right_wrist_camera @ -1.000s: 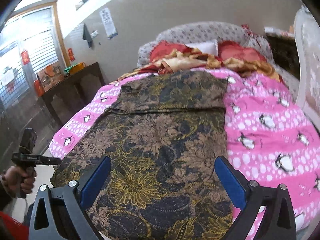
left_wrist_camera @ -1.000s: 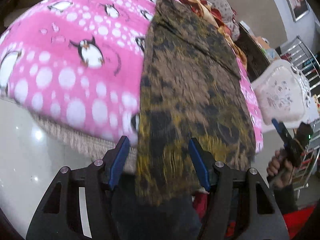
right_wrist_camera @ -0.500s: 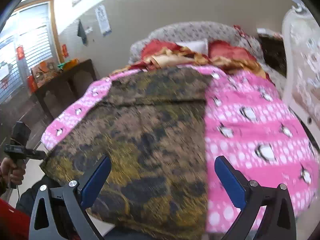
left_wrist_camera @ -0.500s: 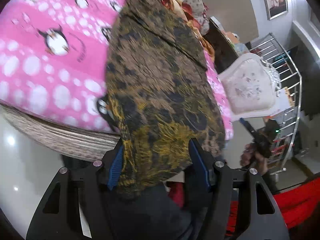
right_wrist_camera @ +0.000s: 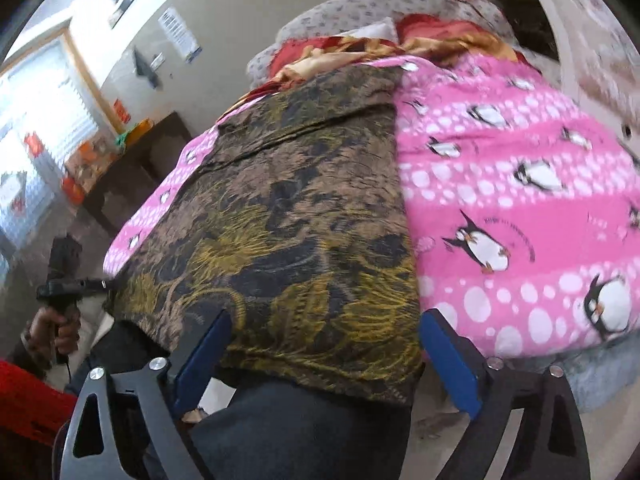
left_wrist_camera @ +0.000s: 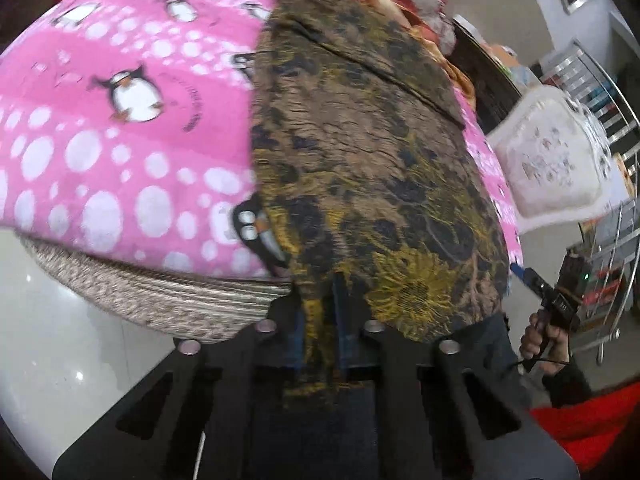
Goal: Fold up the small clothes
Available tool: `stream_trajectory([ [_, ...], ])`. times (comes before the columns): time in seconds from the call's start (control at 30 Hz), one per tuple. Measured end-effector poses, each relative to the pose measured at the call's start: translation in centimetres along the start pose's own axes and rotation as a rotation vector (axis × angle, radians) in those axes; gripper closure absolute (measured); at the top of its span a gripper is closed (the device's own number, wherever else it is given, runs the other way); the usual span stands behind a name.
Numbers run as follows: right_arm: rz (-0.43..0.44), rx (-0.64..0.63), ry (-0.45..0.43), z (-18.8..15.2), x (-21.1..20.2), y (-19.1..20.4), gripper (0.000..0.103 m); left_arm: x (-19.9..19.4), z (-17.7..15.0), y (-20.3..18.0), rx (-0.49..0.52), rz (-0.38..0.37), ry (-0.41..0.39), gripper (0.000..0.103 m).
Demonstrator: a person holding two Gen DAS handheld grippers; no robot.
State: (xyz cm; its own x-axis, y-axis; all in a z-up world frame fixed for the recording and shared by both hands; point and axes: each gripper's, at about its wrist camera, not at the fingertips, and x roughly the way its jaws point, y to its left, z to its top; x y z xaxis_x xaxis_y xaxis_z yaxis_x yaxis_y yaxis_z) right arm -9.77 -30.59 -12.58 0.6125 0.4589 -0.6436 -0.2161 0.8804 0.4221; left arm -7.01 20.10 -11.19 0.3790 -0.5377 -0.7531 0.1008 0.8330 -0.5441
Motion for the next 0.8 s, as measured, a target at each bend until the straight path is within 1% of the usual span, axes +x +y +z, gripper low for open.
stream_trajectory([
  [0.1, 0.054, 0.065, 0.005, 0.1, 0.9, -2.3, 0.019, -0.1, -0.2, -0.5, 0.019, 0.016, -0.008, 0.095],
  [0.13, 0.089, 0.078, 0.005, 0.1, 1.1, -2.9, 0.02, 0.1, -0.2, -0.6, 0.028, 0.01, -0.003, 0.095],
  [0.23, 0.204, 0.127, -0.001, 0.3, 1.2, -4.5, 0.02, 0.1, -0.3, -0.6, 0.031, 0.003, -0.003, 0.095],
  [0.3, 0.357, 0.189, -0.004, 0.4, 0.9, -5.7, 0.022, 0.1, -0.2, -0.3, 0.017, -0.008, -0.002, 0.095],
  [0.33, 0.43, 0.217, 0.004, 0.4, 1.1, -6.2, 0.025, 0.1, -0.2, -0.3, 0.012, -0.011, -0.002, 0.095],
  [0.4, 0.463, 0.247, 0.011, 0.4, 1.4, -6.9, 0.026, 0.1, -0.2, -0.1, 0.004, -0.015, -0.004, 0.095],
  [0.47, 0.481, 0.282, 0.029, 0.3, 2.0, -7.4, 0.03, 0.1, -0.2, -0.2, 0.003, -0.01, -0.008, 0.095],
  [0.5, 0.538, 0.29, 0.036, 0.4, 2.0, -7.0, 0.03, 0.1, -0.2, -0.3, 0.005, -0.007, -0.008, 0.095],
  [0.53, 0.564, 0.269, 0.049, 0.5, 1.9, -6.5, 0.031, 0.1, -0.2, -0.3, 0.007, -0.004, -0.008, 0.094],
  [0.6, 0.521, 0.191, 0.088, 0.9, 2.3, -5.1, 0.031, 0.1, -0.2, -0.4, 0.005, -0.002, -0.009, 0.094],
  [0.63, 0.504, 0.195, 0.1, 0.9, 2.6, -5.1, 0.031, 0.1, -0.2, -0.5, 0.008, -0.002, -0.009, 0.095],
  [0.67, 0.488, 0.215, 0.109, 0.9, 3.1, -5.2, 0.033, 0.2, -0.2, -0.6, 0.012, 0.002, -0.01, 0.095],
  [0.7, 0.484, 0.237, 0.105, 0.9, 3.3, -5.4, 0.038, 0.2, -0.2, -0.7, 0.016, 0.008, -0.012, 0.095],
  [0.77, 0.421, 0.217, 0.096, 1.2, 3.3, -4.9, 0.046, 0.1, -0.3, -1.1, 0.031, 0.029, -0.022, 0.094],
  [0.8, 0.373, 0.202, 0.106, 1.3, 3.5, -4.7, 0.056, 0.1, -0.5, -1.4, 0.044, 0.05, -0.03, 0.094],
])
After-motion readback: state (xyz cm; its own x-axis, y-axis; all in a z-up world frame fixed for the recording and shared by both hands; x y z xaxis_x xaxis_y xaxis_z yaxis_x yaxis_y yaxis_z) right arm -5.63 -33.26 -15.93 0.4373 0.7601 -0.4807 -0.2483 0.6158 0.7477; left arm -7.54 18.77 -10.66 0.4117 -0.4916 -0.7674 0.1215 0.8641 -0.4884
